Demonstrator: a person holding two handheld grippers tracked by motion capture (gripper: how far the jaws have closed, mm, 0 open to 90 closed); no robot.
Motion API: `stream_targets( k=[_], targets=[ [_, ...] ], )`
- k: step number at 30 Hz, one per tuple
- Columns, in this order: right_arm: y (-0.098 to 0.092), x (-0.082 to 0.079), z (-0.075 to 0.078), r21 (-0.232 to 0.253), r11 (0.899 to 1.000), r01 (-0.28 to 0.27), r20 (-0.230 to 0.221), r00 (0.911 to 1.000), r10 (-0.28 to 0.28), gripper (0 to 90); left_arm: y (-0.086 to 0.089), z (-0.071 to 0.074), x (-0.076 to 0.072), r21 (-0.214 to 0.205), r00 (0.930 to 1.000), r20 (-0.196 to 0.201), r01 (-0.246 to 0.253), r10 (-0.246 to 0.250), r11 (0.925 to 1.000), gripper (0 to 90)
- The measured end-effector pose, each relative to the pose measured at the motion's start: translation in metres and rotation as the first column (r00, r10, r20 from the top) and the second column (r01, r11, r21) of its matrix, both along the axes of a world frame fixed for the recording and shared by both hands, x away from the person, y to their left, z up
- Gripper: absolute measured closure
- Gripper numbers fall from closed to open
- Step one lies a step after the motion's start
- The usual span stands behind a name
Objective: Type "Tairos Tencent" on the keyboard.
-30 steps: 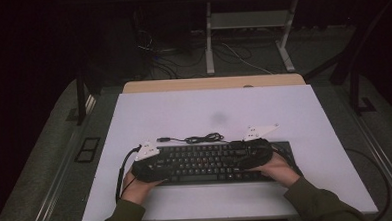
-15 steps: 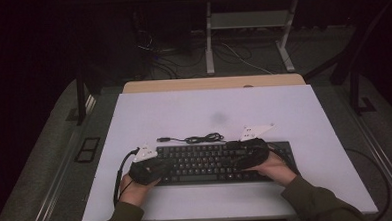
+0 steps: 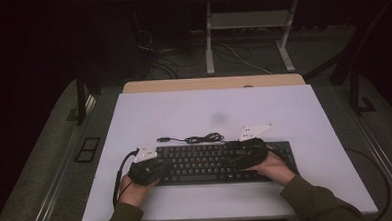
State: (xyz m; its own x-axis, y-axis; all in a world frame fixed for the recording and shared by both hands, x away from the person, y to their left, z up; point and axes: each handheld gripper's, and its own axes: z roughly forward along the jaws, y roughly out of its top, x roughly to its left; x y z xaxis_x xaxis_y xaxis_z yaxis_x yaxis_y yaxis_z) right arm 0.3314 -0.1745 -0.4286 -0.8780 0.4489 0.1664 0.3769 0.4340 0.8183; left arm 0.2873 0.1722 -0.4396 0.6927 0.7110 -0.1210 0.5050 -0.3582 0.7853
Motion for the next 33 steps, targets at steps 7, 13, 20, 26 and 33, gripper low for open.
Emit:
stream_targets(
  k=[7, 13, 20, 26, 33],
  targets=[
    [0.0, 0.0, 0.0, -0.003, 1.0, 0.0, -0.002, 1.0, 0.0, 29.8, 0.0, -0.002, 0.0, 0.018, 0.9999, -0.005, 0.01, -0.01, 0.9998, 89.0],
    [-0.001, 0.0, 0.0, 0.0, 1.0, 0.001, 0.0, 1.0, -0.001, 29.7, 0.001, 0.001, 0.0, 0.002, 1.0, 0.001, 0.003, -0.003, 1.0, 89.0],
    [-0.001, 0.001, 0.0, 0.005, 1.0, -0.001, -0.001, 1.0, 0.001, 29.8, 0.002, 0.005, -0.001, -0.018, 1.0, 0.008, 0.006, -0.005, 0.9998, 87.5],
    [-0.001, 0.001, 0.001, 0.01, 1.0, 0.002, -0.007, 1.0, -0.002, 30.3, 0.003, 0.007, -0.002, -0.041, 0.9999, 0.008, 0.007, -0.007, 0.9991, 82.4],
    [0.001, 0.002, 0.002, 0.014, 1.0, 0.009, -0.016, 0.9998, -0.009, 32.5, 0.001, 0.009, -0.005, -0.049, 0.9998, 0.012, 0.019, -0.019, 0.9986, 68.5]
  ],
)
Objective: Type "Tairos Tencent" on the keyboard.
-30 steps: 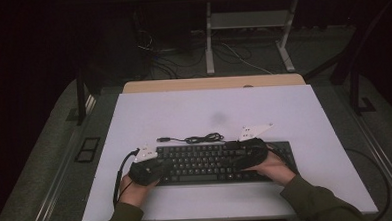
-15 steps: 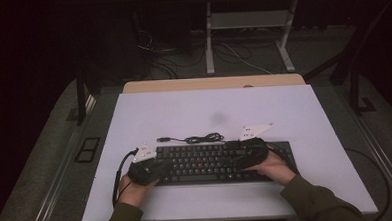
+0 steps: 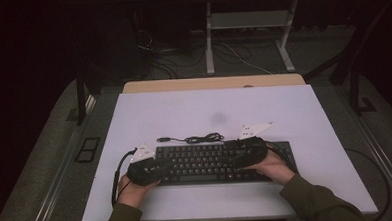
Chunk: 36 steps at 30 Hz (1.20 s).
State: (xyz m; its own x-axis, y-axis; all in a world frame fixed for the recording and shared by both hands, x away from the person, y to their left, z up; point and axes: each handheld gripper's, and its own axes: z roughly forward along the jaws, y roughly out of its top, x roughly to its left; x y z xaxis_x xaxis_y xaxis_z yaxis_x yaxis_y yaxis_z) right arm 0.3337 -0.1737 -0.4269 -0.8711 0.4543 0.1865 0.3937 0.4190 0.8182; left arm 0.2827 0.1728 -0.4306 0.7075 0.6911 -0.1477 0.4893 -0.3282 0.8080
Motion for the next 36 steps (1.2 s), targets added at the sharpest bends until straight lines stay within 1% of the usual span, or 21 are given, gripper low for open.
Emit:
stream_targets(
  k=[9, 14, 18, 22, 27, 31, 33, 36],
  targets=[
    [0.003, 0.002, 0.0, -0.001, 1.0, 0.003, -0.003, 1.0, -0.003, 37.8, -0.004, -0.001, -0.001, -0.006, 0.9999, 0.006, 0.014, -0.014, 0.9999, 49.6],
    [0.004, 0.004, 0.0, -0.005, 1.0, 0.007, -0.004, 1.0, -0.007, 43.3, -0.008, -0.002, -0.002, -0.004, 0.9996, 0.012, 0.025, -0.025, 0.9997, 38.8],
    [0.006, 0.006, 0.002, -0.004, 1.0, 0.005, -0.002, 1.0, -0.005, 48.4, -0.009, -0.002, -0.003, -0.006, 0.9997, 0.016, 0.02, -0.02, 0.9998, 29.8],
    [0.01, 0.009, 0.002, -0.004, 1.0, 0.005, -0.002, 1.0, -0.005, 54.8, -0.011, -0.002, -0.002, -0.007, 0.9999, 0.015, 0.002, -0.002, 1.0, 21.3],
    [0.016, 0.013, 0.004, 0.001, 1.0, -0.002, 0.004, 1.0, 0.002, 62.2, -0.012, -0.002, -0.002, -0.011, 0.9998, 0.017, -0.004, 0.004, 0.9999, 14.3],
    [0.021, 0.015, 0.002, -0.002, 1.0, -0.01, -0.005, 0.9999, 0.01, 66.7, -0.014, -0.003, -0.002, -0.015, 1.0, 0.007, 0.007, -0.007, 0.9999, 9.8],
    [0.023, 0.015, 0.001, -0.007, 1.0, -0.016, -0.005, 0.9999, 0.016, 69.5, -0.014, -0.003, -0.002, -0.009, 0.9999, 0.009, 0.009, -0.009, 0.9999, 7.9],
    [0.027, 0.016, 0.0, -0.009, 1.0, -0.028, -0.014, 0.9995, 0.028, 73.9, -0.016, -0.004, -0.001, -0.01, 1.0, 0.009, -0.003, 0.003, 0.9999, 3.1]
  ],
)
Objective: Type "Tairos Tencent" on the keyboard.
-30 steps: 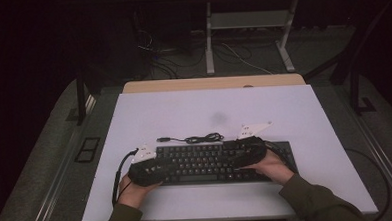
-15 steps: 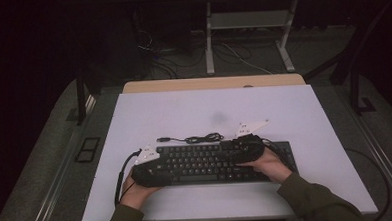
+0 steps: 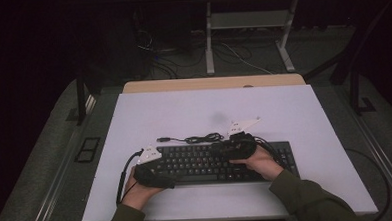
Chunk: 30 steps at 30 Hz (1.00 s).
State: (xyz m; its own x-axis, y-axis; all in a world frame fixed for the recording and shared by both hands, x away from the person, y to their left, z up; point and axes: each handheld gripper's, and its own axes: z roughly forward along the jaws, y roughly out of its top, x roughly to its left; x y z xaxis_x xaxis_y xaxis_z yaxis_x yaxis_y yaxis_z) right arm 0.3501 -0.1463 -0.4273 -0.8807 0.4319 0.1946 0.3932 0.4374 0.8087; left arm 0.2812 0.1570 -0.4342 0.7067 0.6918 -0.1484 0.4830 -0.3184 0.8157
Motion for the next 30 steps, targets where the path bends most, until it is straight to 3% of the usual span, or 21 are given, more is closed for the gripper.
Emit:
stream_targets(
  k=[9, 22, 30],
  targets=[
    [0.01, 0.0, -0.006, -0.036, 0.998, -0.056, -0.026, 0.9981, 0.055, 89.5, -0.001, 0.0, 0.0, 0.01, 1.0, 0.008, -0.001, 0.001, 0.9999, 0.0],
    [0.015, 0.0, -0.011, -0.087, 0.993, -0.075, -0.037, 0.9967, 0.072, 89.7, 0.0, -0.002, 0.001, 0.01, 1.0, -0.003, 0.006, -0.006, 0.9999, 0.0],
    [0.016, -0.001, -0.011, -0.093, 0.993, -0.075, -0.043, 0.9965, 0.071, 89.7, -0.001, -0.003, 0.001, 0.022, 0.9998, 0.0, 0.02, -0.02, 0.9996, 0.0]
  ],
)
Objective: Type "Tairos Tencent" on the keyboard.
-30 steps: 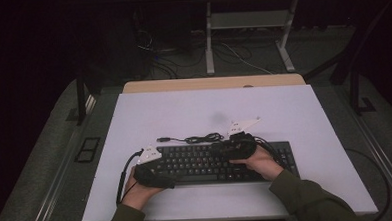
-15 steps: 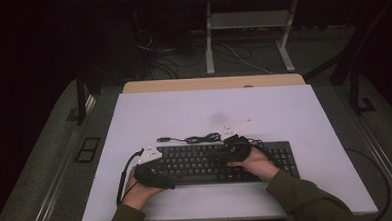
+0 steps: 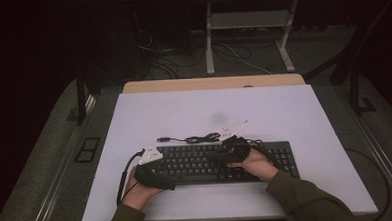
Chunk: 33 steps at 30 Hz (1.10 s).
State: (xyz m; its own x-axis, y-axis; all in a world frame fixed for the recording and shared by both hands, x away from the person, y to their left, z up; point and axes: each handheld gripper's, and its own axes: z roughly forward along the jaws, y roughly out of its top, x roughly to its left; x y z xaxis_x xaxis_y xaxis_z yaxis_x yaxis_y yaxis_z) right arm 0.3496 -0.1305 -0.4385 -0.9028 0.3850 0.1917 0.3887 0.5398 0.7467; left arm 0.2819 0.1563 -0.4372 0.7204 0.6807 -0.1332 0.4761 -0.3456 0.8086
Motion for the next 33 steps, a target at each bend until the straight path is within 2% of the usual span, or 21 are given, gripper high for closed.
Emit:
stream_targets(
  k=[14, 22, 26, 33],
  targets=[
    [0.0013, -0.0009, -0.001, -0.02, 1.0, -0.007, 0.001, 1.0, 0.007, 89.7, 0.0005, -0.0005, -0.0002, 0.005, 1.0, 0.002, 0.004, -0.004, 1.0, 0.0],
    [-0.0005, -0.0019, 0.0018, 0.001, 1.0, 0.001, 0.011, 0.9999, -0.001, 86.7, 0.002, 0.0001, -0.0001, -0.01, 1.0, -0.005, 0.004, -0.004, 0.9999, 1.0],
    [-0.0016, -0.0028, 0.0032, 0.018, 1.0, 0.008, 0.014, 0.9999, -0.008, 80.0, 0.0021, 0.0003, -0.0002, -0.015, 1.0, -0.005, 0.002, -0.002, 0.9999, 1.8],
    [-0.0068, -0.0026, 0.0074, 0.06, 0.998, 0.032, 0.02, 0.9993, -0.033, 57.6, 0.003, 0.0005, -0.0003, -0.018, 1.0, -0.006, 0.005, -0.005, 0.9998, 5.0]
  ],
)
